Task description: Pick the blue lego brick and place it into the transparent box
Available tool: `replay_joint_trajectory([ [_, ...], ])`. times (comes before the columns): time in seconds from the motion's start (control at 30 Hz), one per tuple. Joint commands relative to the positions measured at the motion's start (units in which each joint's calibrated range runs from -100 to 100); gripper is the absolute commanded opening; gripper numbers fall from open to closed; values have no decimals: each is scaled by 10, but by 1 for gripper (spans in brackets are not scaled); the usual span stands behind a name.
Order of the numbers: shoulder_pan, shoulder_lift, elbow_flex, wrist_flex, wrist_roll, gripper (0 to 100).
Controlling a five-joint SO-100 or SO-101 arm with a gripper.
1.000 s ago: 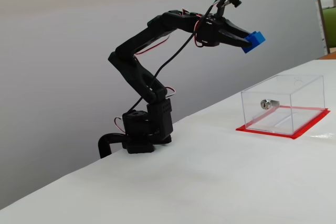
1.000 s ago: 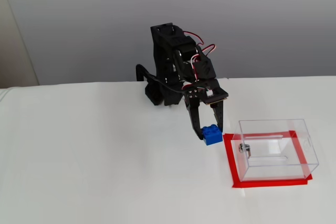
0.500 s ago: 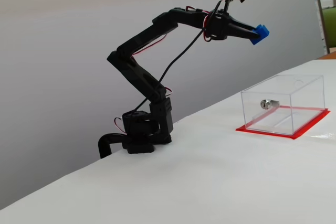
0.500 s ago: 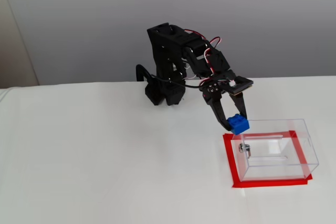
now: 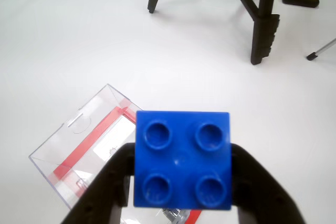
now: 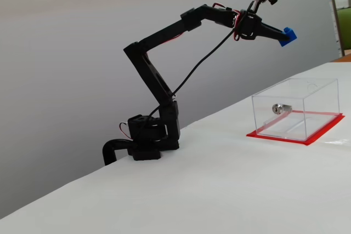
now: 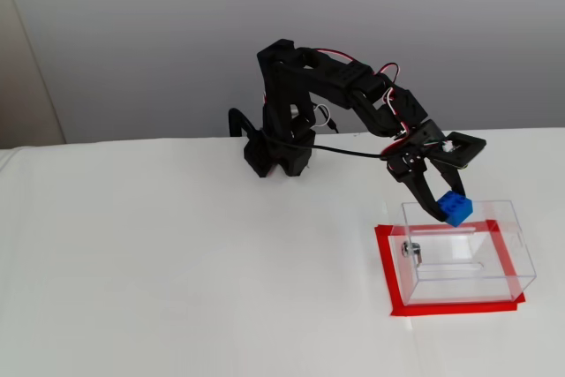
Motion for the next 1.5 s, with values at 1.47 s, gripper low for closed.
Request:
replay_joint_trajectory([
  [1.47,-106,128,-119,-39,-1,14],
])
